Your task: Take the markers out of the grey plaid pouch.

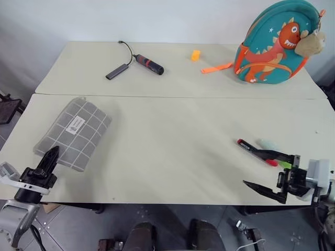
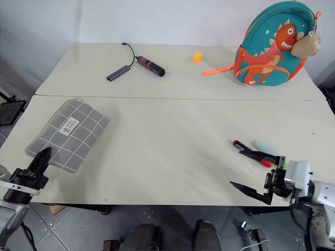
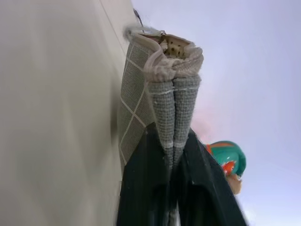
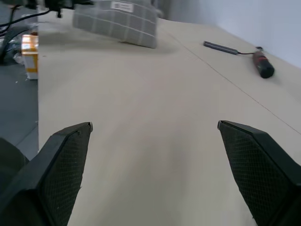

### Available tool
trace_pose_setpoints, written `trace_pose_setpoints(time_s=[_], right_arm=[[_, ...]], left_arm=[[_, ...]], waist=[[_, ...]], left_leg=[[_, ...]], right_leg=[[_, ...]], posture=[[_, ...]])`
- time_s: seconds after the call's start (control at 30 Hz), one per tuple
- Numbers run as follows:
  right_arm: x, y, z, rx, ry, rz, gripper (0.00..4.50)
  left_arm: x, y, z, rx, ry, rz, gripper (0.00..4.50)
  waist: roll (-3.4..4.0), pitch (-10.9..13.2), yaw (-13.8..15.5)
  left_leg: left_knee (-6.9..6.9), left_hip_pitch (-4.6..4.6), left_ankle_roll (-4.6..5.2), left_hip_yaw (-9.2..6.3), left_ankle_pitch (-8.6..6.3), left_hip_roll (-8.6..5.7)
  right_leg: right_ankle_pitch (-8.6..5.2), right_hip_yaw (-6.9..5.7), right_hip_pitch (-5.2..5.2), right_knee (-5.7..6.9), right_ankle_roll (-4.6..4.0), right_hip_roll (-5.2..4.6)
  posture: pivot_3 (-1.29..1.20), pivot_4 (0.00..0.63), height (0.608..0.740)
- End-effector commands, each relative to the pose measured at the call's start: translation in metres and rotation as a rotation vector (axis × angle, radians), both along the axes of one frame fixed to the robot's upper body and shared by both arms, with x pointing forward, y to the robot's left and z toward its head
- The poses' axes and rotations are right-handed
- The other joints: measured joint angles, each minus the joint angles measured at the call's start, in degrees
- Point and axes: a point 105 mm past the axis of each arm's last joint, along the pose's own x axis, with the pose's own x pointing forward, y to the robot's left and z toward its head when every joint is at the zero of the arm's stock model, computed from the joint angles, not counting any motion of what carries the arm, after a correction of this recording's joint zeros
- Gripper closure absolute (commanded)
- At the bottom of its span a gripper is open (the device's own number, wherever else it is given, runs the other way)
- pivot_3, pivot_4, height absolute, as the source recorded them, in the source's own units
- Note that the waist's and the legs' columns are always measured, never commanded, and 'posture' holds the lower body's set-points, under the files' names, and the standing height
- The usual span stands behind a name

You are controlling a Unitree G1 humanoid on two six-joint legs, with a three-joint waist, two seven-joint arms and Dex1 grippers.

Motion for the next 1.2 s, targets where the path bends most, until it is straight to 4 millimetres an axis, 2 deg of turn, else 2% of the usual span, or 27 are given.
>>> trace_pose_setpoints(time_s=[0.03, 0.1, 0.2, 0.23, 0.33, 0.4, 0.43, 0.6, 0.67, 0.7, 0.77, 0.9, 0.97, 1.07, 1.2], right_arm=[[0.003, 0.0, 0.004, 0.001, -0.037, -0.004, 0.0], [0.003, -0.001, 0.005, 0.001, -0.037, -0.002, 0.0], [0.005, -0.003, 0.003, -0.008, -0.02, 0.007, 0.0], [0.004, -0.004, 0.003, -0.014, -0.011, 0.018, 0.0], [0.005, -0.007, 0.001, -0.023, 0.001, 0.018, 0.0], [0.004, -0.011, -0.001, -0.044, 0.005, 0.022, 0.0], [0.004, -0.014, -0.003, -0.048, 0.009, 0.016, 0.0], [0.003, -0.021, -0.01, -0.096, 0.03, 0.007, 0.0], [0.004, -0.022, -0.011, -0.098, 0.026, 0.003, 0.0], [0.005, -0.021, -0.008, -0.094, 0.013, -0.005, 0.0], [0.008, -0.02, -0.003, -0.102, -0.008, -0.019, 0.0], [0.001, -0.012, 0.006, -0.109, 0.026, 0.032, 0.0], [-0.001, -0.006, 0.003, -0.119, 0.043, 0.059, 0.0], [-0.003, 0.0, -0.007, -0.135, 0.081, 0.078, 0.0], [-0.011, 0.01, -0.026, -0.119, 0.123, 0.075, 0.0]], left_arm=[[-0.003, 0.01, 0.008, 0.097, 0.007, 0.083, 2.9], [-0.006, 0.022, 0.01, 0.129, 0.01, 0.146, 2.3], [-0.019, 0.059, 0.005, 0.367, 0.116, 0.314, 1.4], [-0.023, 0.065, 0.004, 0.506, 0.159, 0.312, 1.11], [-0.034, 0.057, -0.001, 0.899, 0.188, 0.087, 0.27], [-0.047, 0.053, -0.006, 1.182, 0.165, -0.078, 0.27], [-0.053, 0.051, -0.008, 1.262, 0.152, -0.15, 0.27], [-0.063, 0.05, -0.005, 1.454, 0.034, -0.271, 0.27], [-0.065, 0.045, -0.007, 1.494, -0.006, -0.332, 0.27], [-0.067, 0.034, -0.005, 1.498, -0.066, -0.384, 0.27], [-0.066, 0.017, 0.004, 1.556, -0.173, -0.382, 0.27], [-0.065, -0.019, 0.007, 1.561, -0.235, -0.48, 0.27], [-0.063, -0.031, -0.002, 1.593, -0.278, -0.532, 0.27], [-0.055, -0.038, -0.018, 1.66, -0.293, -0.615, 0.27], [-0.041, -0.046, -0.023, 1.631, -0.329, -0.627, 0.27]], waist=[[0.0, 0.0, 0.0], [0.0, 0.0, 0.1], [-0.02, 0.0, -0.1], [-0.03, 0.0, -0.1], [-0.02, 0.0, -0.2], [0.0, 0.0, -0.2], [0.01, 0.0, -0.2], [-0.01, 0.0, 0.1], [-0.01, 0.0, 0.0], [-0.01, 0.0, 0.0], [-0.01, 0.0, -0.1], [-0.03, 0.0, -0.1], [-0.03, 0.0, 0.0], [-0.03, 0.0, 0.0], [-0.06, -0.1, 0.4]], left_leg=[[0.0, -0.01, 0.02, 0.04, -0.01, -0.02], [0.0, -0.01, 0.03, 0.05, -0.02, -0.02], [0.0, -0.01, 0.03, 0.07, -0.03, -0.04], [-0.01, -0.01, -0.02, 0.16, -0.06, -0.13], [-0.08, 0.01, -0.07, 0.25, -0.1, -0.13], [-0.13, 0.03, -0.07, 0.37, -0.12, -0.12], [-0.18, 0.04, -0.07, 0.45, -0.15, -0.1], [-0.4, -0.23, -0.09, 0.83, -0.19, 0.27], [-0.44, -0.25, -0.1, 0.92, -0.19, 0.32], [-0.47, -0.25, -0.1, 0.94, -0.19, 0.33], [-0.48, -0.26, -0.06, 1.0, -0.21, 0.34], [-0.47, -0.24, 0.03, 1.09, -0.25, 0.35], [-0.47, -0.21, 0.04, 1.09, -0.26, 0.37], [-0.46, -0.19, 0.03, 1.15, -0.26, 0.27], [-0.46, -0.21, 0.03, 1.12, -0.25, 0.09]], right_leg=[[0.0, 0.03, -0.02, -0.01, 0.0, 0.0], [0.0, 0.04, -0.03, -0.02, 0.0, 0.0], [-0.01, 0.02, -0.03, -0.04, -0.01, 0.02], [-0.01, 0.06, -0.05, -0.08, -0.02, 0.12], [-0.07, 0.07, -0.12, -0.09, -0.13, 0.19], [-0.09, 0.14, -0.19, -0.1, -0.17, 0.18], [-0.12, 0.21, -0.29, -0.15, -0.21, 0.15], [-0.19, 0.33, -0.95, -0.05, -0.36, 0.05], [-0.19, 0.32, -0.99, 0.08, -0.35, 0.11], [-0.19, 0.32, -0.99, 0.07, -0.35, 0.13], [-0.18, 0.29, -0.99, 0.05, -0.33, 0.15], [-0.13, 0.34, -0.96, -0.01, -0.24, 0.12], [-0.13, 0.33, -0.94, -0.01, -0.23, 0.13], [-0.13, 0.33, -0.93, 0.0, -0.24, 0.19], [-0.13, 0.32, -0.94, 0.0, -0.24, 0.2]], posture=[[0.0, 0.15, 0.74], [0.0, 0.15, 0.74], [0.0, 0.15, 0.74], [0.0, 0.15, 0.74], [0.0, 0.15, 0.74], [0.0, 0.15, 0.74], [0.0, 0.15, 0.74], [0.0, 0.15, 0.74], [0.0, 0.15, 0.74], [0.0, 0.15, 0.74], [0.0, 0.15, 0.74], [0.0, 0.15, 0.74], [0.0, 0.15, 0.74], [0.0, 0.15, 0.74], [0.0, 0.15, 0.74]])
